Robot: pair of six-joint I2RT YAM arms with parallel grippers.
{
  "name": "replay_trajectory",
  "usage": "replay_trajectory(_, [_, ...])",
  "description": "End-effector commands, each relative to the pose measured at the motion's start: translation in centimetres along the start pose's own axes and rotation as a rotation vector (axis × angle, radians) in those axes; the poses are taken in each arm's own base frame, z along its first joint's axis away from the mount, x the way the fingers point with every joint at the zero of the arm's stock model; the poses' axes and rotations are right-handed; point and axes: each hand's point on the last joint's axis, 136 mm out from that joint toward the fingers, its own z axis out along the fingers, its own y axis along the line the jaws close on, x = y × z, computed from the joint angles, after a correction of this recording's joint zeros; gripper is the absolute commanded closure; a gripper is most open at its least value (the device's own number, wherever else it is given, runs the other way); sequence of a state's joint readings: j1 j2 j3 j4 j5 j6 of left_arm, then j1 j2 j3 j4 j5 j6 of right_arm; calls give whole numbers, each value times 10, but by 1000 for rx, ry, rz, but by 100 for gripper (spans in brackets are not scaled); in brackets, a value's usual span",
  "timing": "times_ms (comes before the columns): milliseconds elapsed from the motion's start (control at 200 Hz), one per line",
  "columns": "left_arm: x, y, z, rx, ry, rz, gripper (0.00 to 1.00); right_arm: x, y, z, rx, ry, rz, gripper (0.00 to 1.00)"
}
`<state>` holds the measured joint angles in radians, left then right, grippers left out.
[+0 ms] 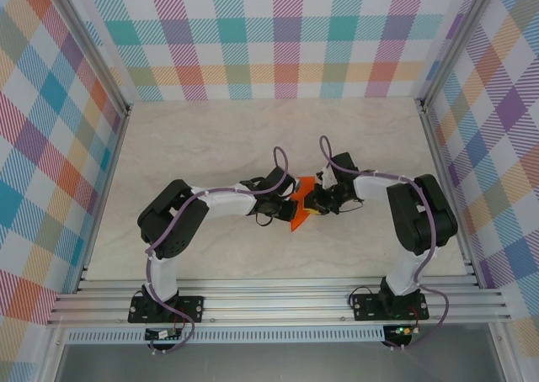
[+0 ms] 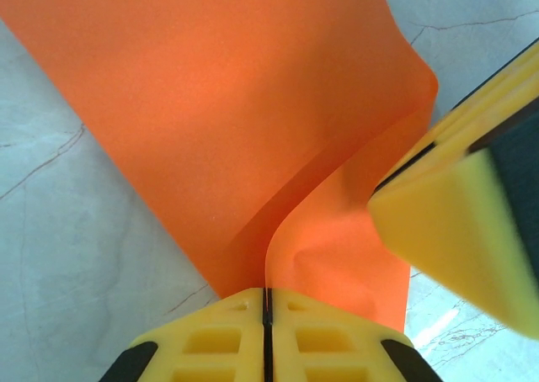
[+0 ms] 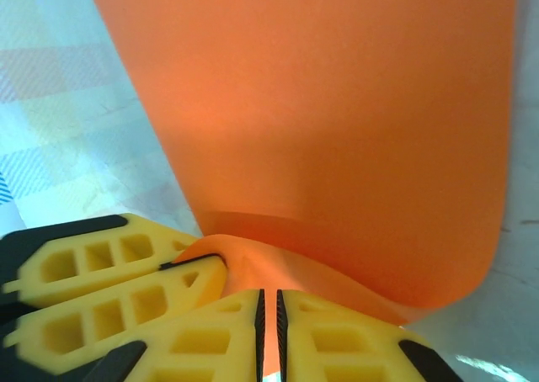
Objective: Fold a paper plane with a square sheet of paper (pick it up from the middle)
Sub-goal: Third fold the triangle at the center of the table.
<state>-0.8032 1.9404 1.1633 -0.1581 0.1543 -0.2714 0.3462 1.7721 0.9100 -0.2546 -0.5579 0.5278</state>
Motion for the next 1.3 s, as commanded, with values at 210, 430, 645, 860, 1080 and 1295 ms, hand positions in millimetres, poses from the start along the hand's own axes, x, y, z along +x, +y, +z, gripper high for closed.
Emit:
replay_trajectory(210, [8, 16, 1, -66, 42, -7, 92, -9, -13, 0, 27, -20, 14, 87])
replay_trajectory(430, [9, 15, 1, -62, 47, -5, 92, -7, -45, 9, 129, -9, 58, 88])
replay_trajectory(645, [10, 16, -1, -67, 47, -8, 92, -18, -11, -18, 42, -64, 12, 86])
replay_trajectory(860, [10, 16, -2, -70, 46, -9, 92, -23, -11, -18, 28, -65, 19, 88])
replay_trajectory(1080, [9, 16, -2, -69, 48, -9, 92, -25, -39, -3, 112, -52, 64, 89])
replay_trajectory(1295, [10, 17, -2, -73, 51, -10, 92, -25, -35, -12, 135, -57, 45, 89])
